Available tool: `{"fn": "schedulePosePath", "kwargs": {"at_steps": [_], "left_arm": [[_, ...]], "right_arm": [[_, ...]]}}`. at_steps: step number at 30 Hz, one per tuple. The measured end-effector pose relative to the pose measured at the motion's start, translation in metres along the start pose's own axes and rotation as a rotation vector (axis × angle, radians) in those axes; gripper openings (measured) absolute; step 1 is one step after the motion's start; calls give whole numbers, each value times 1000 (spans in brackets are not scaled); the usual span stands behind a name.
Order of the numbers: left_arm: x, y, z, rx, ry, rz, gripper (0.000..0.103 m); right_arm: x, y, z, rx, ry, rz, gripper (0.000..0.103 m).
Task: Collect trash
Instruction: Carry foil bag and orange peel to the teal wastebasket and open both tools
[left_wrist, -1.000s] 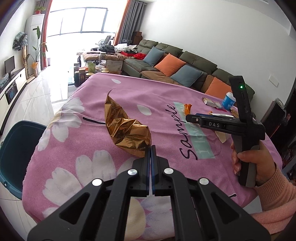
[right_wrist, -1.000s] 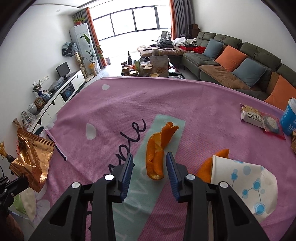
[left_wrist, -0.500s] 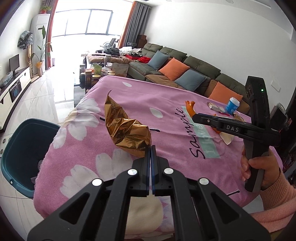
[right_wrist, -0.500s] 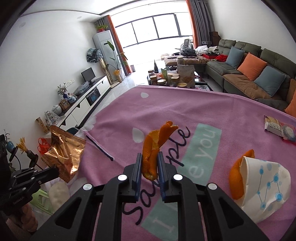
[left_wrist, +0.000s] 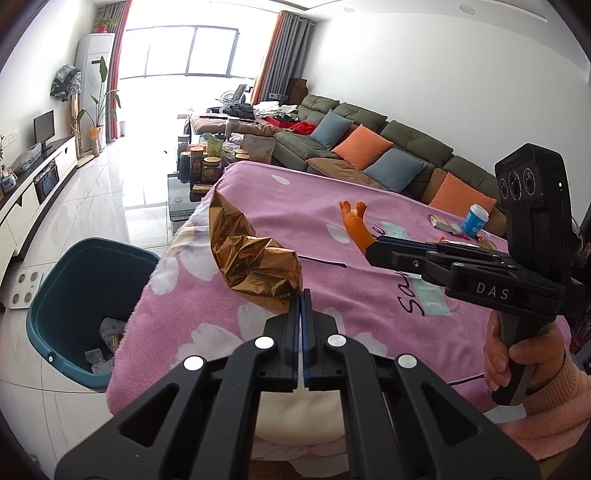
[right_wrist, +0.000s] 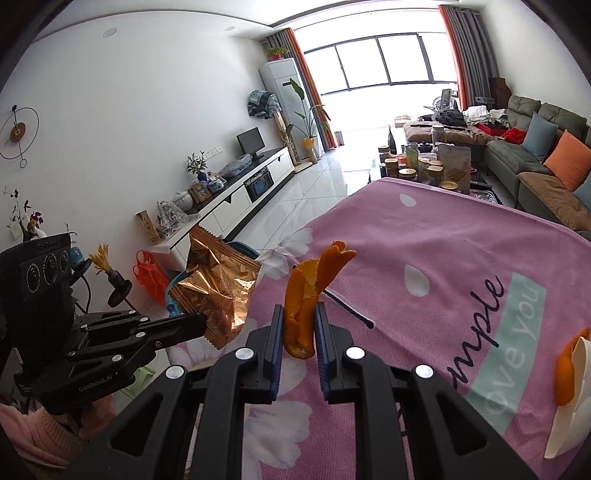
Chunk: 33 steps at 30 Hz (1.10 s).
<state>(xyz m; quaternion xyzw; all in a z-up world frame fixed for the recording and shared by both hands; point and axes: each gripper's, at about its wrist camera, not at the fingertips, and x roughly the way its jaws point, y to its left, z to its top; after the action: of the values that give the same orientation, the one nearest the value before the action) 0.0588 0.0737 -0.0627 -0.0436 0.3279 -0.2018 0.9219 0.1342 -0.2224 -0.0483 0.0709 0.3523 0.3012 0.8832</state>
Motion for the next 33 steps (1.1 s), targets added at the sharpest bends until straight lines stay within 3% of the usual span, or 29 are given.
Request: {"fn": "schedulePosePath", "kwargs": {"at_steps": [33], "left_arm": [[-42, 78, 2, -127, -30, 202, 1]], "right_arm": [[82, 77, 27, -168, 108, 194, 15]]}}
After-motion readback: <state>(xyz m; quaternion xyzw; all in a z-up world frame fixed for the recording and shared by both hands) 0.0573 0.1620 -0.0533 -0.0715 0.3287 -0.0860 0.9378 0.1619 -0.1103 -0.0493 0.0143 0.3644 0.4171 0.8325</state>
